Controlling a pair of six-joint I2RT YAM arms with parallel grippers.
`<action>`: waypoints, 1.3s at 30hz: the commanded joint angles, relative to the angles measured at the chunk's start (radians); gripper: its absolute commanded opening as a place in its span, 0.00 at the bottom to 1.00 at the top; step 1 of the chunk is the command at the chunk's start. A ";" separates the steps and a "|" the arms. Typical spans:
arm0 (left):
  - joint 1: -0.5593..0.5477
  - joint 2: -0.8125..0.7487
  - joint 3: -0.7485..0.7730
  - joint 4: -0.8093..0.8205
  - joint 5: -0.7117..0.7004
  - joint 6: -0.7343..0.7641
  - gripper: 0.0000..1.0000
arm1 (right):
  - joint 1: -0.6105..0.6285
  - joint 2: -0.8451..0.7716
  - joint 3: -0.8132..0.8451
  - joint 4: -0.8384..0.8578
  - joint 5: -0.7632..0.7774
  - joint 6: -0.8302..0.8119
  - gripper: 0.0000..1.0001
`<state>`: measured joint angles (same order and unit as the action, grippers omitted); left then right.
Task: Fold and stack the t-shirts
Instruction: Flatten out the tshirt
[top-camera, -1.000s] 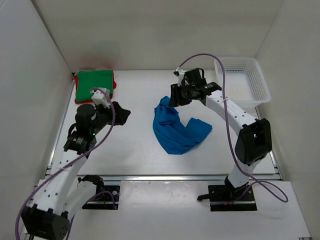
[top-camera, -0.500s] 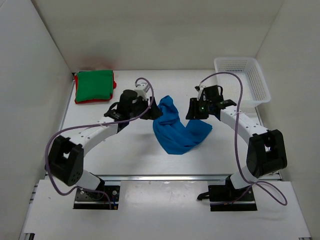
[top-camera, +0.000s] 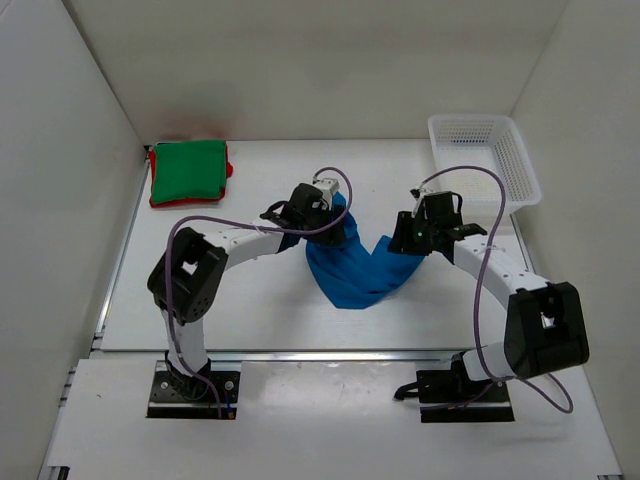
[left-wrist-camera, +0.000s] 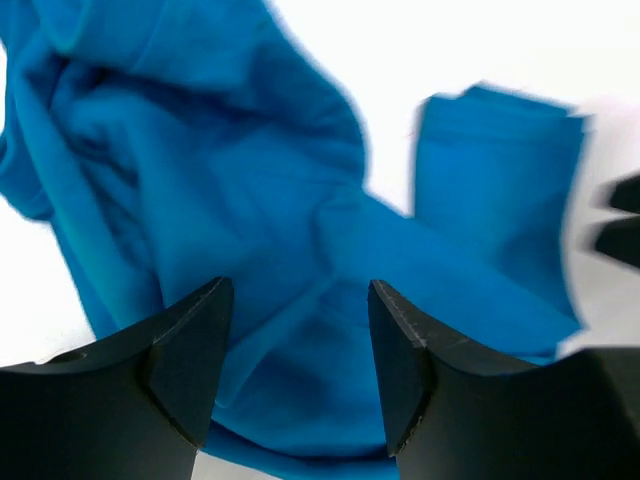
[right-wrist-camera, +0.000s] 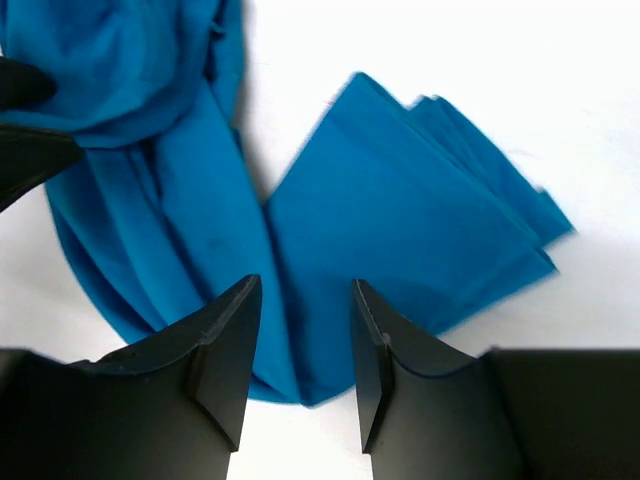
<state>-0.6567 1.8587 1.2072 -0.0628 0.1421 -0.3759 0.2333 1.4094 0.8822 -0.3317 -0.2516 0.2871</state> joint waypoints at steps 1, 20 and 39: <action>-0.015 0.007 0.032 -0.032 -0.076 0.031 0.67 | -0.035 -0.081 -0.057 0.095 0.092 0.035 0.39; 0.000 0.033 0.017 -0.048 -0.064 0.017 0.00 | -0.147 0.094 -0.091 0.212 0.104 0.015 0.43; 0.068 -0.145 0.014 -0.117 -0.049 0.002 0.00 | -0.124 0.036 -0.028 0.175 0.118 -0.005 0.00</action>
<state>-0.6109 1.8393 1.2182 -0.1684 0.0906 -0.3660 0.1036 1.4788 0.8078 -0.1650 -0.1379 0.2878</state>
